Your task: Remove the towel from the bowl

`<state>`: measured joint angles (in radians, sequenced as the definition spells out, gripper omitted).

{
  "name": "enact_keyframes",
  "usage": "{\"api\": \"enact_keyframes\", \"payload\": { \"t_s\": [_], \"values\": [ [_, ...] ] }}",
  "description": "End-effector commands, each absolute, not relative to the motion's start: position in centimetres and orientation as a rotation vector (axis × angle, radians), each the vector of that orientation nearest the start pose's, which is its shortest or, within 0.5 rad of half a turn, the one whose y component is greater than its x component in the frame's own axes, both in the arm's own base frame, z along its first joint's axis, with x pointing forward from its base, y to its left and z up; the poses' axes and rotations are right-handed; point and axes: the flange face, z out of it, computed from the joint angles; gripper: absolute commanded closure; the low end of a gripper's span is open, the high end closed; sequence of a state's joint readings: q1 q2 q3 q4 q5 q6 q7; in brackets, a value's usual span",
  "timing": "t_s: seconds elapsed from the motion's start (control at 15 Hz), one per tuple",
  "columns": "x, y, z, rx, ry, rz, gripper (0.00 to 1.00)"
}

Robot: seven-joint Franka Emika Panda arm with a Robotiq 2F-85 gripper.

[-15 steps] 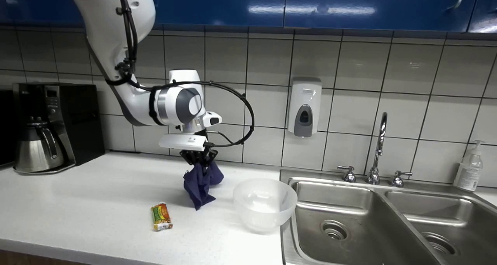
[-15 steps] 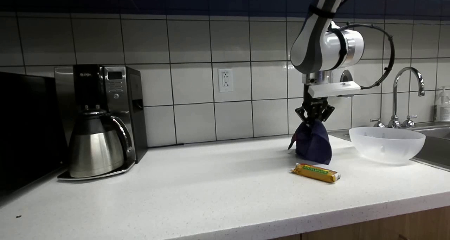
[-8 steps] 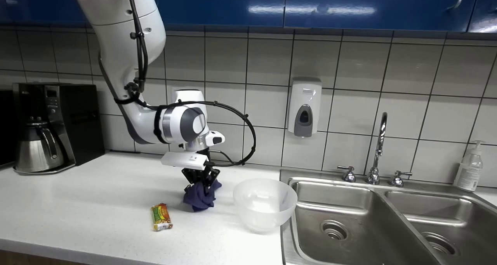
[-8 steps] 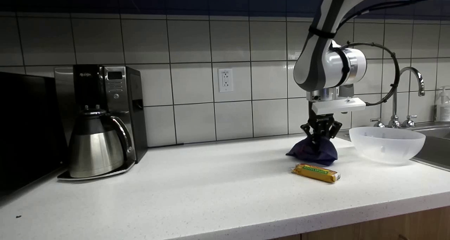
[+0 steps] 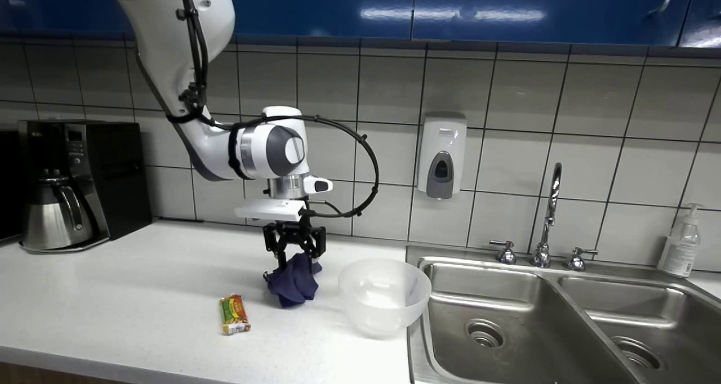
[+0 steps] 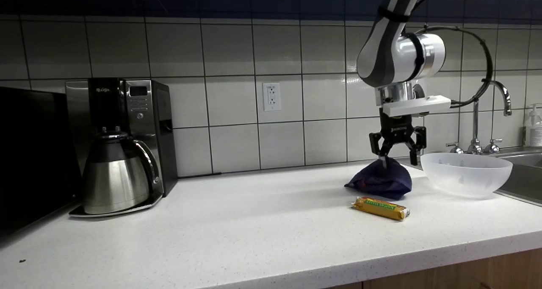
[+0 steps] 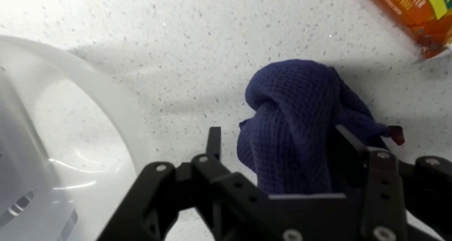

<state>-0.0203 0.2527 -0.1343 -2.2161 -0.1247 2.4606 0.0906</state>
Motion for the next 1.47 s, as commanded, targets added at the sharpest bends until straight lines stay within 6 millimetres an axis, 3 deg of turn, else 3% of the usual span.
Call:
{"api": "enact_keyframes", "payload": {
  "t_s": [0.0,0.33,0.6,0.67,1.4],
  "values": [
    [51.7,-8.0,30.3,-3.239,0.198,0.163,0.0],
    [48.4,-7.4,32.8,-3.253,0.247,0.244,0.0],
    [45.5,-7.4,32.4,-3.268,0.336,0.353,0.0],
    [47.7,-7.6,32.0,-3.246,0.275,0.301,0.0],
    [47.4,-7.5,31.6,-3.245,0.278,0.317,0.0]
  ]
}}
